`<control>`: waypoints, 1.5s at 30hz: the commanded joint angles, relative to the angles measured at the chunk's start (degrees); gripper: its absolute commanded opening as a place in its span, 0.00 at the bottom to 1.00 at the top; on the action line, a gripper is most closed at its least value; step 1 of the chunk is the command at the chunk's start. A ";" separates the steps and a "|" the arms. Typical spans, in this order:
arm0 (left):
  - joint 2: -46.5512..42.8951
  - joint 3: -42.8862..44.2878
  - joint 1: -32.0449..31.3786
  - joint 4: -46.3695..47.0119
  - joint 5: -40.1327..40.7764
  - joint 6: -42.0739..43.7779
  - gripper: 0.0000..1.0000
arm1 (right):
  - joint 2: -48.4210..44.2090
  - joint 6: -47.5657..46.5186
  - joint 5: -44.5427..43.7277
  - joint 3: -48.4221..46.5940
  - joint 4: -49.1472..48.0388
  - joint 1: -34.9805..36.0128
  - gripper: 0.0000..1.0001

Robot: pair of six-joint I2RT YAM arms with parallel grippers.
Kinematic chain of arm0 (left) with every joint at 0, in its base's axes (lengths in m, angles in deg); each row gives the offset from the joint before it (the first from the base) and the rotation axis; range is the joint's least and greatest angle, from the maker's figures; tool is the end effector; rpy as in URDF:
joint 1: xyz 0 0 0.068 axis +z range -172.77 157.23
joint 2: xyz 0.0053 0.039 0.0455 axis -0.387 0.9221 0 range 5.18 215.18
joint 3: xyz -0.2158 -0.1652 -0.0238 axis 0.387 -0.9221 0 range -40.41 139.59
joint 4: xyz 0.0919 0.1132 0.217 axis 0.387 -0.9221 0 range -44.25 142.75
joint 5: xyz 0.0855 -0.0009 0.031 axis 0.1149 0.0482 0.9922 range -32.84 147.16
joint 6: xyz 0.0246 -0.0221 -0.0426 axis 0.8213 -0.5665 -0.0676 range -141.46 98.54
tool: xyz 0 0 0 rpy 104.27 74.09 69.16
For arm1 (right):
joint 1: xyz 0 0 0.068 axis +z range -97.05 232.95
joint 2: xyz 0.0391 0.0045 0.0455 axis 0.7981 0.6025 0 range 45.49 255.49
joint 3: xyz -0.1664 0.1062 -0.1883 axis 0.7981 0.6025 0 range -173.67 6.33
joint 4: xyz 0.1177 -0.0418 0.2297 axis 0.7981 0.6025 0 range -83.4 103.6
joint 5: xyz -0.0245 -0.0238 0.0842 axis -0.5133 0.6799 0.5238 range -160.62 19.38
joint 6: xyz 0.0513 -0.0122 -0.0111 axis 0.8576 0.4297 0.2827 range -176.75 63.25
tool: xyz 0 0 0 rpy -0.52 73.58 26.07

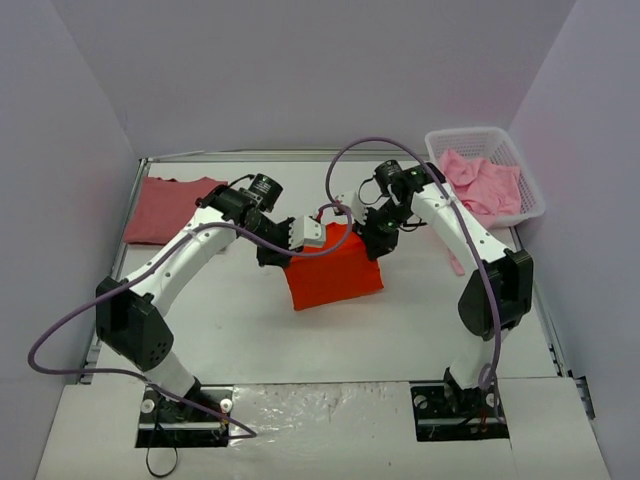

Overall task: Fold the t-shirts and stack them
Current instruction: Fold the long partially folded tshirt into a neat square

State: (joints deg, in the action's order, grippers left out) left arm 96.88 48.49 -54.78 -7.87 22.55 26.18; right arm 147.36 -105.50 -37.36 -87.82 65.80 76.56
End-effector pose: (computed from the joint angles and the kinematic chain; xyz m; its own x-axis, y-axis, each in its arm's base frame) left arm 0.2621 -0.1877 0.3330 -0.0292 0.7356 -0.6768 0.9995 0.0292 -0.0114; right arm 0.3274 0.1643 0.3030 -0.1560 -0.7543 -0.6378 -0.9845 0.1715 0.0380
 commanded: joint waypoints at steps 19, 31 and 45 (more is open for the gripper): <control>19.38 19.46 10.56 -2.04 0.86 6.50 0.02 | 27.15 -6.53 -1.26 -33.44 8.57 -5.68 0.00; 35.03 32.30 12.50 2.51 3.14 4.84 0.03 | 35.06 -4.86 -2.58 -38.74 -0.92 -8.50 0.13; 34.96 33.00 12.76 20.53 16.58 -5.71 0.78 | 35.80 4.27 -9.52 -34.73 -16.83 -8.76 0.63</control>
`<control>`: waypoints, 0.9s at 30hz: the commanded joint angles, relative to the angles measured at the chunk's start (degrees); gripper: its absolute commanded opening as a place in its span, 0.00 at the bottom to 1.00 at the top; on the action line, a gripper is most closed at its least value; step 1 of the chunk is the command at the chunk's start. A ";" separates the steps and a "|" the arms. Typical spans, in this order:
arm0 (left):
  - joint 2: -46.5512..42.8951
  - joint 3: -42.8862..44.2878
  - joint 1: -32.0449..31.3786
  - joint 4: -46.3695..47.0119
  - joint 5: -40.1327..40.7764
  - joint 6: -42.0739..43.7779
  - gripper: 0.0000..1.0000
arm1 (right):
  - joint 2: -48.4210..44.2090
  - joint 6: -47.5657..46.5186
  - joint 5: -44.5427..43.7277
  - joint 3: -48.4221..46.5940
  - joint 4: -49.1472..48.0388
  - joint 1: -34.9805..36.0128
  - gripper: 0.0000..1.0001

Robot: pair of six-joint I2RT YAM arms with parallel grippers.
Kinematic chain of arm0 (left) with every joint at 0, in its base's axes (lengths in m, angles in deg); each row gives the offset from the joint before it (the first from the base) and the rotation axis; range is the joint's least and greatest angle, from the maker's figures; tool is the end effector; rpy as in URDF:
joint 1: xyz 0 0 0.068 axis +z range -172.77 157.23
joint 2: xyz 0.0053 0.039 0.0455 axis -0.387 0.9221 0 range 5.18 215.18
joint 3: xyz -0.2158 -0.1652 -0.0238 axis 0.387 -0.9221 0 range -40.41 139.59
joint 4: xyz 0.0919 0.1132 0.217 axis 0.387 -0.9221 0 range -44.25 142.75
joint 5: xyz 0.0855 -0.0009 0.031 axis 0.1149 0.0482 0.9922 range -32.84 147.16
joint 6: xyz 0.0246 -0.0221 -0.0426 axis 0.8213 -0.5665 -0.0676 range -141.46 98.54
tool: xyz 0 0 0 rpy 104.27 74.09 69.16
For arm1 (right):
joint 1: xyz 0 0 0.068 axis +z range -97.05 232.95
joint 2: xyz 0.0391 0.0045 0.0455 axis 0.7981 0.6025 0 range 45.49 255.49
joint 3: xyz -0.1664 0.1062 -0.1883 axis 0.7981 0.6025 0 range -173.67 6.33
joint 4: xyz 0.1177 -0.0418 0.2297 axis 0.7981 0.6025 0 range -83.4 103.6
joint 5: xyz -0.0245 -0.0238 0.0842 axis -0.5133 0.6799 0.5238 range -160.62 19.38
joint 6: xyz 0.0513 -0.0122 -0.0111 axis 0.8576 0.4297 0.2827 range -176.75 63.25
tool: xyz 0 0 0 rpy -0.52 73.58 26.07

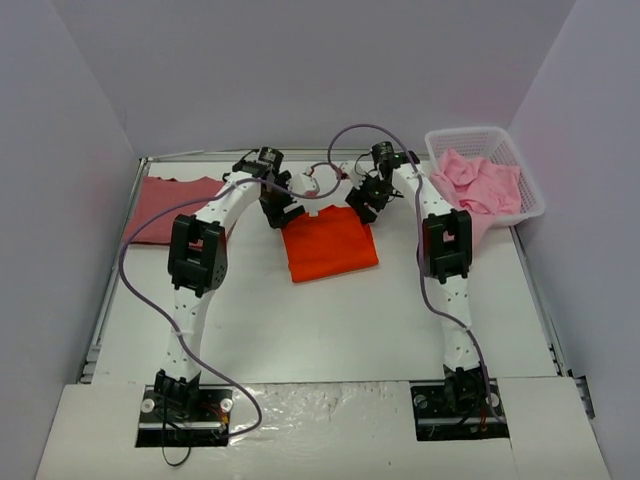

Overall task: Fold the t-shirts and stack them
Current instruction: Put the neatly folded tshirt into the corner of the board with the left arm

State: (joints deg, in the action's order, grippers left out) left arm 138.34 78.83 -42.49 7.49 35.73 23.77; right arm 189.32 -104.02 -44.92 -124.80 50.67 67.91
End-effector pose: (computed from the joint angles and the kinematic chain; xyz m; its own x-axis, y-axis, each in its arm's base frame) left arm 0.4736 -0.1836 0.2134 -0.2211 0.7814 -0.5836 0.9192 0.3669 0.1430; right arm 0.5210 0.1551 0.1854 -0.2089 -0.7409 -0.6383 -0.9072 0.3905 -0.1563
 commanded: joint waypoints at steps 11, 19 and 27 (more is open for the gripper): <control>-30.94 -19.92 3.63 13.11 7.64 -28.16 0.94 | -30.59 14.66 -37.11 36.70 -23.76 3.06 1.00; -36.13 -34.76 13.74 13.08 -16.33 -44.77 0.94 | -43.72 21.68 -18.17 48.70 -21.07 0.33 1.00; -37.72 -47.51 19.02 30.73 -31.45 -59.28 0.94 | -39.15 14.32 5.84 39.12 4.08 1.12 1.00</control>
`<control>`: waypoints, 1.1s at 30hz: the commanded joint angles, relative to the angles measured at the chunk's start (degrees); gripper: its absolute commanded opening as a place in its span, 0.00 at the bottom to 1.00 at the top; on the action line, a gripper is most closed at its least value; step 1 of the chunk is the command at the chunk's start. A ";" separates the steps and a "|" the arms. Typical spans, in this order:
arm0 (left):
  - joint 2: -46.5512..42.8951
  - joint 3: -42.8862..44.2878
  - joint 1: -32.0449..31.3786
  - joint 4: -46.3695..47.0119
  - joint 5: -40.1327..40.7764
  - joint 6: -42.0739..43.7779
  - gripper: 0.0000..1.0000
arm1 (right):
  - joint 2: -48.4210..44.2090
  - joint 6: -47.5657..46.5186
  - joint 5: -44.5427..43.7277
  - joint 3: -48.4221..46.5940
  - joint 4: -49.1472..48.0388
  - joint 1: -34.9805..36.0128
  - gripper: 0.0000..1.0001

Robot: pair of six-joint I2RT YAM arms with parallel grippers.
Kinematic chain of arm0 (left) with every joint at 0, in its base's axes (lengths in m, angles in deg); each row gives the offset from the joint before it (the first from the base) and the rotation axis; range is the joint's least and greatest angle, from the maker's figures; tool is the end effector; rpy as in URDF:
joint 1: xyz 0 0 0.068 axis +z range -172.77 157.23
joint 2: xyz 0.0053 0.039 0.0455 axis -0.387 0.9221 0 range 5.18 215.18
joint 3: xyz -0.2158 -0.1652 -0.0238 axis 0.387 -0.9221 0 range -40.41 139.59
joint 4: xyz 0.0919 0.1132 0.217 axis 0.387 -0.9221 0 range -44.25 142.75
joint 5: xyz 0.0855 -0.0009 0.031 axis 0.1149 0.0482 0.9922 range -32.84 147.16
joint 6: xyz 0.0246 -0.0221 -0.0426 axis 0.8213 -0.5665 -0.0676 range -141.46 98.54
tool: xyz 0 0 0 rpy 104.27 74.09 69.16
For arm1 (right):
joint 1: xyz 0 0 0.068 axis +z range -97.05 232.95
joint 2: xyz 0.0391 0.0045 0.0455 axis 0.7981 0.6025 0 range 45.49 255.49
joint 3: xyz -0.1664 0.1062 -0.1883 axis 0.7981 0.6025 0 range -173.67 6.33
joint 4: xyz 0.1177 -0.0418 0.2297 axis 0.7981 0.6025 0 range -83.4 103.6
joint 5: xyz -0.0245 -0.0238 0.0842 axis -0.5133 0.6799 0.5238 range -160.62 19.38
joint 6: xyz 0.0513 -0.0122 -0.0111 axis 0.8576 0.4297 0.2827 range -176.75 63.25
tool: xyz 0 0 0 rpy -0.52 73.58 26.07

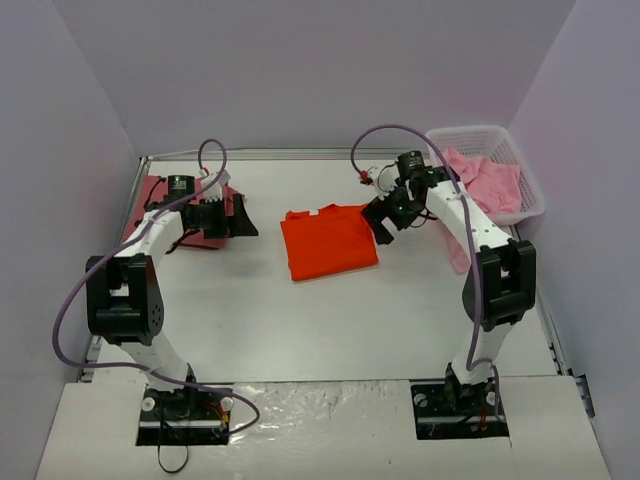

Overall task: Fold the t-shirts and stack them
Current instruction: Put the neatly folded tshirt into the corner of the board with the left arm

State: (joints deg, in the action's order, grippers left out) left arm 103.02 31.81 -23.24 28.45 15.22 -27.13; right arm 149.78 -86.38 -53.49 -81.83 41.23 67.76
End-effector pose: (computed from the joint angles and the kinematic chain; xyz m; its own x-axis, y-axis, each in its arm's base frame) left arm 0.3674 -0.0268 0.2463 -0.8045 -0.0668 -0.5902 0.3587 0.7374 -0.5723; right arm 0.3893 0.1137 0.2753 -0.4411 -0.6053 -0.6626 -0.7391 0.6638 -0.1144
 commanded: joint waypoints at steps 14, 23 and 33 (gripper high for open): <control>-19.25 -15.26 5.57 21.04 -7.30 -8.32 0.94 | -1.56 -1.75 -23.96 9.33 -6.33 36.24 0.88; -30.26 -24.85 12.86 28.60 -2.63 -10.66 0.94 | 8.29 -4.03 -28.91 4.15 -12.84 44.43 0.73; -29.90 -26.09 13.74 29.66 -1.75 -10.06 0.94 | 15.94 -3.86 -33.29 0.62 -16.52 45.40 0.61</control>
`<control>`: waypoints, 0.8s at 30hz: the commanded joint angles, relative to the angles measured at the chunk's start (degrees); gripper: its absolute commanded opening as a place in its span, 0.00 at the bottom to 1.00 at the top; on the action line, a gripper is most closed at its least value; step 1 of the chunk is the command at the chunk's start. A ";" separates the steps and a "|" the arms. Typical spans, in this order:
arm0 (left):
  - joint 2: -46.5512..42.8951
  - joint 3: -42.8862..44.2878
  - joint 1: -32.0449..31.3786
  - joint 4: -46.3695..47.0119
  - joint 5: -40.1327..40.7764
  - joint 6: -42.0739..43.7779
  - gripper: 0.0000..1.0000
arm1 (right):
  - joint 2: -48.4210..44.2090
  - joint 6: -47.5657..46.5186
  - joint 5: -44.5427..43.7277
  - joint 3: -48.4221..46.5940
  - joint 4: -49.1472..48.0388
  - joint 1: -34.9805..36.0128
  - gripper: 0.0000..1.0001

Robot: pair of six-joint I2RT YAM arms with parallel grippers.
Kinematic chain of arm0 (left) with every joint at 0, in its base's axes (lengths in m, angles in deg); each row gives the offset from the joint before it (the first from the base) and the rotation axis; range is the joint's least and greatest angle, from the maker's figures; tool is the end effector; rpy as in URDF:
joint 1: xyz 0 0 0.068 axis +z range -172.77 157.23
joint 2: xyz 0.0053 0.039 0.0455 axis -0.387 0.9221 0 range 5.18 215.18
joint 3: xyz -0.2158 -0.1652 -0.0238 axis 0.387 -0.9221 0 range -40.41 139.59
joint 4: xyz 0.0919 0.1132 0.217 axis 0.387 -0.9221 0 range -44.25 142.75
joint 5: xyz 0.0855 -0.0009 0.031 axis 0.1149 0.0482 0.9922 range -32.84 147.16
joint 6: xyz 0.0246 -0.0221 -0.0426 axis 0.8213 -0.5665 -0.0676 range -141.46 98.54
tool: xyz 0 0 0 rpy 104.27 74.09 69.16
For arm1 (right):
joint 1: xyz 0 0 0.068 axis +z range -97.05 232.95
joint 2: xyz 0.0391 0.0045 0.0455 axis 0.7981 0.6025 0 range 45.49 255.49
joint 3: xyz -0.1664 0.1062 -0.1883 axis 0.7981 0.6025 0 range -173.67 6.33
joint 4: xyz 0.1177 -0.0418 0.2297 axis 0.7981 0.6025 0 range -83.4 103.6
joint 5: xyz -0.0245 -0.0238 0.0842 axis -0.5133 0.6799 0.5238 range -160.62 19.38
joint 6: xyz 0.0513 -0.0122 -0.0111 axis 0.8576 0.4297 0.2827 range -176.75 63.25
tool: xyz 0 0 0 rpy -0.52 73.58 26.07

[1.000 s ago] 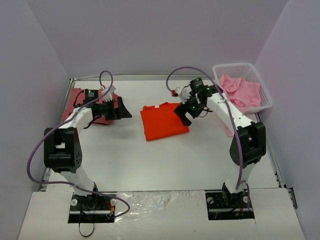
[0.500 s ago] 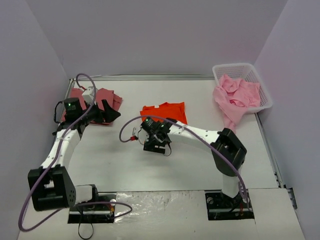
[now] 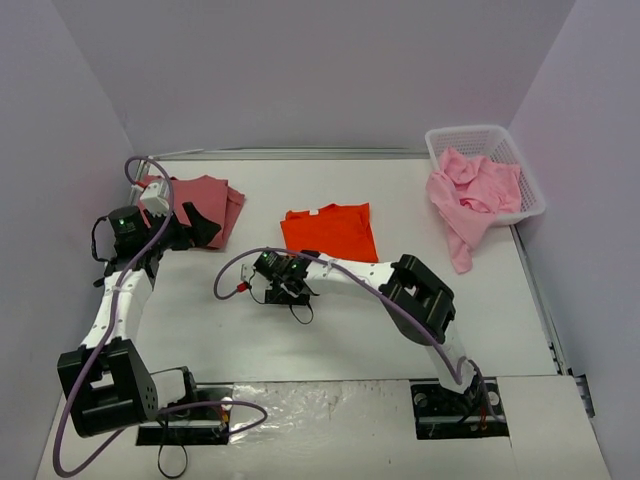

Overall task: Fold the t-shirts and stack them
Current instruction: Put the neatly folded tshirt into the corner of the board with the left arm

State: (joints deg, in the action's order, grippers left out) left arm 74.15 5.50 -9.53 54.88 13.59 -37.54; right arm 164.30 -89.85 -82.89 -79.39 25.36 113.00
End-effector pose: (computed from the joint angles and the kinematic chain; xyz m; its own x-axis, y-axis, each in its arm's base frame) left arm 0.2659 0.0374 0.2836 -0.4617 -0.3147 -0.8293 0.3463 0.7968 -0.4951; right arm 0.2325 0.3882 0.1759 0.0976 -0.8994 -0.4261 -0.8688 0.1319 -0.4773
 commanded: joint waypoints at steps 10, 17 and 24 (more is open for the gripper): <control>0.64 -0.12 -0.05 4.20 -0.55 -1.67 0.94 | 5.65 -1.61 -7.15 0.02 -3.21 -0.20 0.00; 3.71 -3.02 -0.66 11.47 -2.21 -13.44 0.94 | -3.39 -0.56 0.49 -0.07 2.23 -1.08 0.00; 9.25 -1.35 -8.04 14.91 -3.36 -21.80 0.94 | -8.94 -0.21 2.60 -2.35 5.49 -4.32 0.00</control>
State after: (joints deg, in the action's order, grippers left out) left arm 83.46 2.31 -14.58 64.60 12.03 -53.64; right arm 160.23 -90.88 -82.19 -79.50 26.87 110.62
